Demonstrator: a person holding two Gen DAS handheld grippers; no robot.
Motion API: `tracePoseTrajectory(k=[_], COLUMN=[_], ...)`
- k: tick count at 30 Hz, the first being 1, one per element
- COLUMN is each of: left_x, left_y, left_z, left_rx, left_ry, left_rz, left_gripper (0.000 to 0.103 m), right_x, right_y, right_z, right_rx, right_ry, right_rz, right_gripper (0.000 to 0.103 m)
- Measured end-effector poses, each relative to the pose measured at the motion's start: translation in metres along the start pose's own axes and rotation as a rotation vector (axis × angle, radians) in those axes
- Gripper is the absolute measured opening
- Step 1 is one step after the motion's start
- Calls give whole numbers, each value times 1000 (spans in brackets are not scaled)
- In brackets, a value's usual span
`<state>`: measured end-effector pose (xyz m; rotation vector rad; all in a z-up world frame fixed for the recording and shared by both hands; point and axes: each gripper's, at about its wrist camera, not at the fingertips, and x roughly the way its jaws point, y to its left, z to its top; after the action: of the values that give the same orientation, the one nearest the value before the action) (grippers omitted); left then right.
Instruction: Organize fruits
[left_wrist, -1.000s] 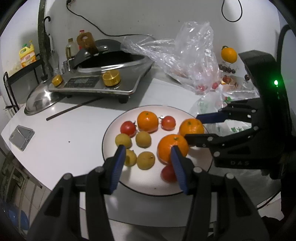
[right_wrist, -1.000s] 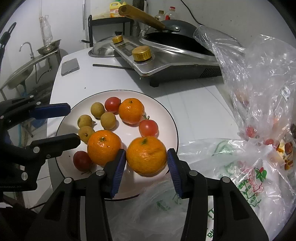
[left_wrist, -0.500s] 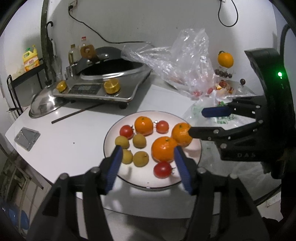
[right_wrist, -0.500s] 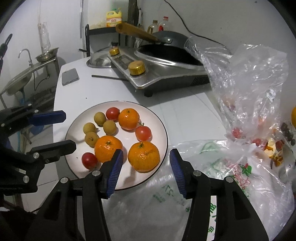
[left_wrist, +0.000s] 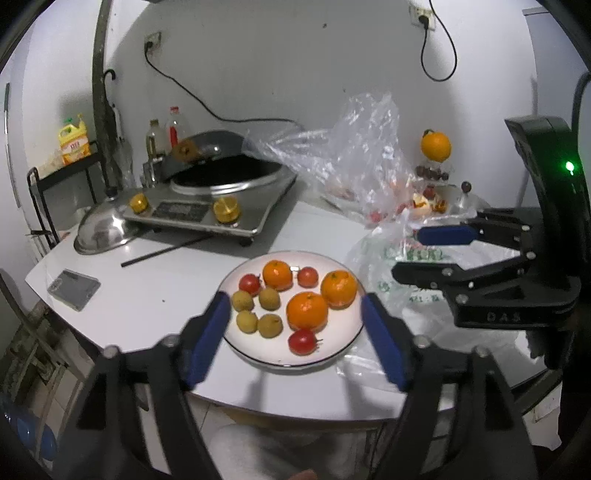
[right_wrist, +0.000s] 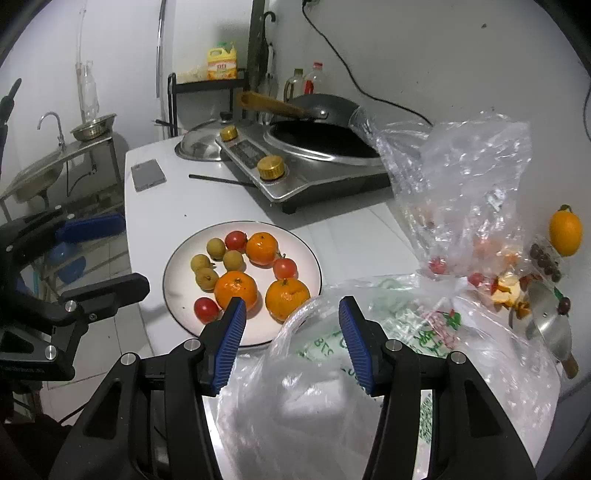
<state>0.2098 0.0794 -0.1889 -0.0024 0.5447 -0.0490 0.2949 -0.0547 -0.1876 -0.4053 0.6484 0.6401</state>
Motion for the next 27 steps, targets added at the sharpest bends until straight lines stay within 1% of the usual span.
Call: tracePoseTrajectory(k=[6,8,9,16,19,27], left_x=[-30,-38,-43,-74,-89,-128], left_y=[-7,-10,-13,-26,-33,-51], left_z=[4,6,7,11,14,20], left_rx=[-16,-17,-17,-22,-10,16], left_ry=[-60,-75,-84,-141,-165,-228], left_rz=[14,14,12,-1,-10,-2], left_gripper=[82,86,90,96,97,98], right_x=[-34,-45,-52,-95,-113,-159], right_y=[0,0,0,0,1,7], right_z=[-6,-7,-8,-15,-17,-24], right_rx=[25,30,34,60,70,86], right_ry=[-39,-53,-63,-126,-155,-234], right_rz=[-22,-29,-35,-62,-73,-98], right_gripper=[55,55,55,55,55,56])
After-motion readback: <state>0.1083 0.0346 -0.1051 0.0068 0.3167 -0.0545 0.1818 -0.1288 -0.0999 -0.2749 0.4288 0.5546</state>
